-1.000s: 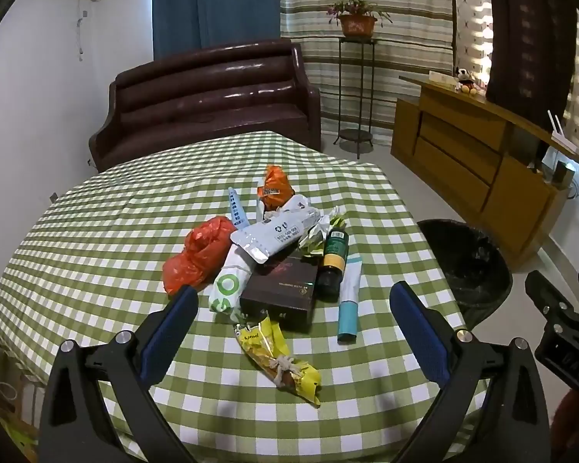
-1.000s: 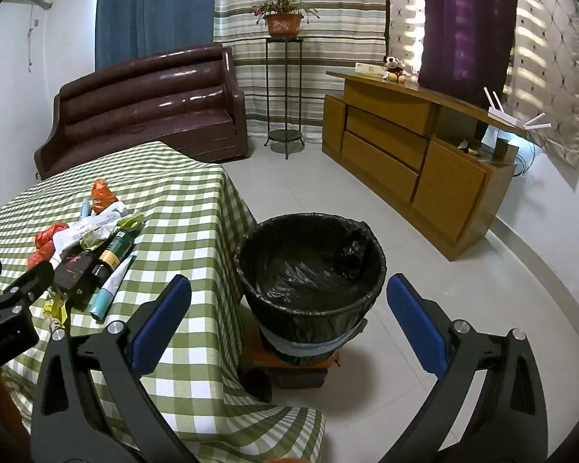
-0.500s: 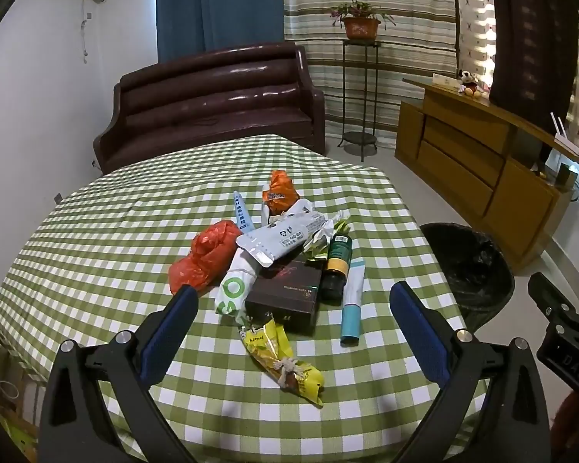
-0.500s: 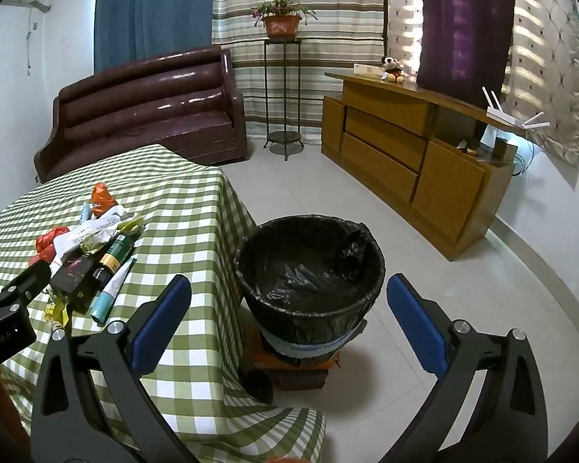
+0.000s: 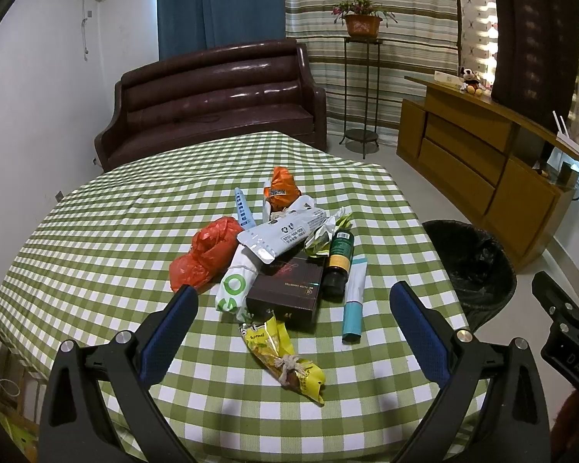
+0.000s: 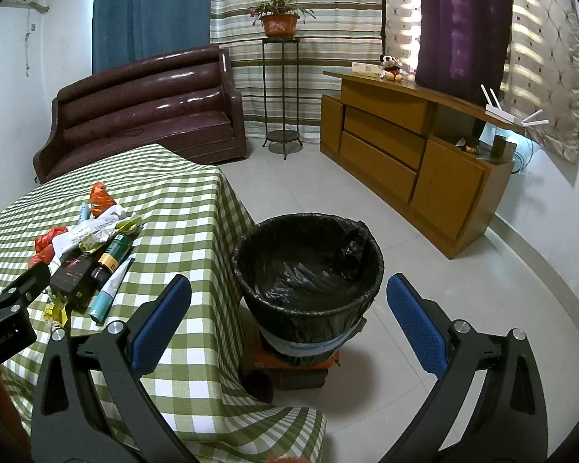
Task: Collect trash
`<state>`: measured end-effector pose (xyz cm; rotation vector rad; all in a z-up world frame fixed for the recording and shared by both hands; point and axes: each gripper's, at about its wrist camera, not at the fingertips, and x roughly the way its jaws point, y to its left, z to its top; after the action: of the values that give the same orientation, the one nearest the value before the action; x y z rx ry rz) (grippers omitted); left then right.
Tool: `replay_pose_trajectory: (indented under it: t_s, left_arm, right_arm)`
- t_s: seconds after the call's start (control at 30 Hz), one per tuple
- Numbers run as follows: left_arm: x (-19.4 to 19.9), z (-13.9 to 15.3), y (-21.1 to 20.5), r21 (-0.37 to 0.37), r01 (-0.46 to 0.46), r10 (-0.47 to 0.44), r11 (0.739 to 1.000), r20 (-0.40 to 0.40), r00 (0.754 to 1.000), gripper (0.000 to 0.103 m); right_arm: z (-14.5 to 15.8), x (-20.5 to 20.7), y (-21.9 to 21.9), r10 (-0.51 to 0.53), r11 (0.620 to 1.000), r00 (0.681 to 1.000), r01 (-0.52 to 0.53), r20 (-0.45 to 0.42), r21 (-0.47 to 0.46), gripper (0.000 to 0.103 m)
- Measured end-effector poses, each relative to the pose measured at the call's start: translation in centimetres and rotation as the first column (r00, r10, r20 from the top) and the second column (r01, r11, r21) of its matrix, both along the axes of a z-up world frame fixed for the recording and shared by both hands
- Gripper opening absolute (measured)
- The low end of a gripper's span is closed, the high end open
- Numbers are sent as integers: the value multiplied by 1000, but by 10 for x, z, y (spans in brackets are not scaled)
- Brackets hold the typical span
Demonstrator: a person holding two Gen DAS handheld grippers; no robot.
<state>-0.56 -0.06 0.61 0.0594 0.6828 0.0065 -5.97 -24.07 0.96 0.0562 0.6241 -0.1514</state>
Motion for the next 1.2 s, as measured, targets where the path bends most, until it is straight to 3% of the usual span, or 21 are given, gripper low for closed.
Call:
replay_pose_trajectory:
  t_s: [1.2]
  left_arm:
    - [2,-6,4,-3,-10,10,1000,-26,1000,97]
  right_arm:
    - [-3,2,0,1,1000,1000,-1,-3,6,99]
